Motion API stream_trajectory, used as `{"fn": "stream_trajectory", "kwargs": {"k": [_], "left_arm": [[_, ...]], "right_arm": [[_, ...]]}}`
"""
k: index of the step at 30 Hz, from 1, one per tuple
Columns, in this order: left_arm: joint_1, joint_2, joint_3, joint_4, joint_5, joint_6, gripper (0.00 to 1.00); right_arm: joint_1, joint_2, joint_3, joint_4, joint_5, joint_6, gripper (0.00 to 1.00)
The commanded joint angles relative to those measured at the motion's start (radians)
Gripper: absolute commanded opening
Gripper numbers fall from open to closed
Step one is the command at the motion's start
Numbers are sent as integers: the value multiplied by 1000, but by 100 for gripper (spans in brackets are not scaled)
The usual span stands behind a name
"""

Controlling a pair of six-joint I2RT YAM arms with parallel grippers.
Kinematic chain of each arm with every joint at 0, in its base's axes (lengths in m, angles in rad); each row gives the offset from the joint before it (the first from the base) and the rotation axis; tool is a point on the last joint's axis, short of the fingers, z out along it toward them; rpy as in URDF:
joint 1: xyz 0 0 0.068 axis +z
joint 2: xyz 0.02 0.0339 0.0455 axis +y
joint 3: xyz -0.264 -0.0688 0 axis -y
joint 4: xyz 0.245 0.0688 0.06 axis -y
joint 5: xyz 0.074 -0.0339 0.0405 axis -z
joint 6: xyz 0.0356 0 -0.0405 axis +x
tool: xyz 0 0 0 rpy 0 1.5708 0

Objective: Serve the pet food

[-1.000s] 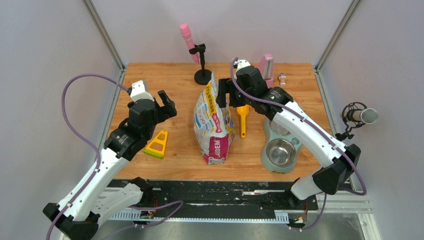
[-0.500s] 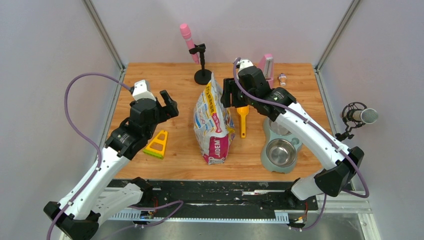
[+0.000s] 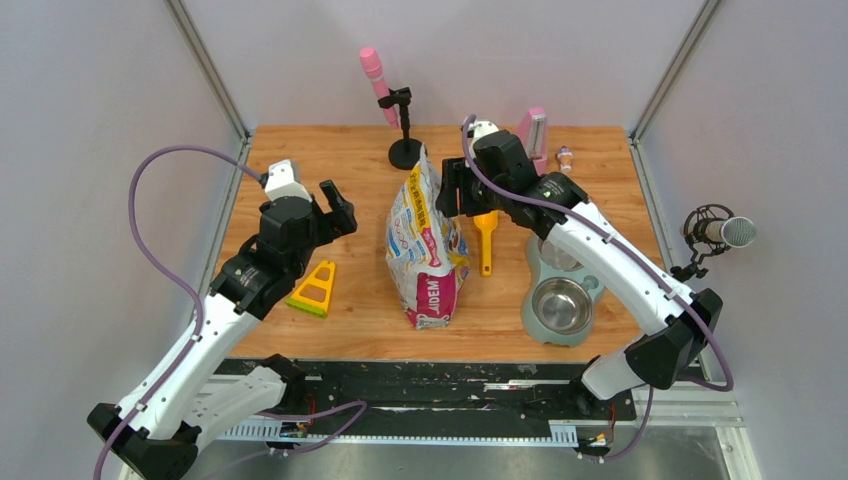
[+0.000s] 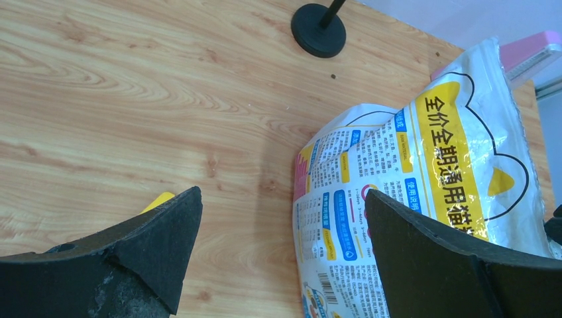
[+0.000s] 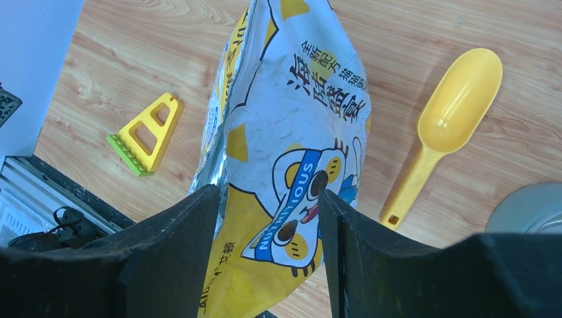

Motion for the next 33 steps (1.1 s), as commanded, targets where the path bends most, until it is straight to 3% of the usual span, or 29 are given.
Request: {"fn": "stream_trajectory", "kwargs": {"k": [1,16,20,28,33], "left_arm": [[4,-2,-1,46,3,16,100],[4,4,6,64,91,14,100],[4,10,11,78,135,14,100],[4,64,45,126,288,15,100],[3,70,53,79,305,22,100]], "right_arm": [[5,21,45,-33,-26,-2,57],[5,40,39,-73,-87,35,46],[4,40,36,-87,-80,45,36],[5,56,6,-57,-155,65,27],[4,51,-16,-16,-188,63,9]]}}
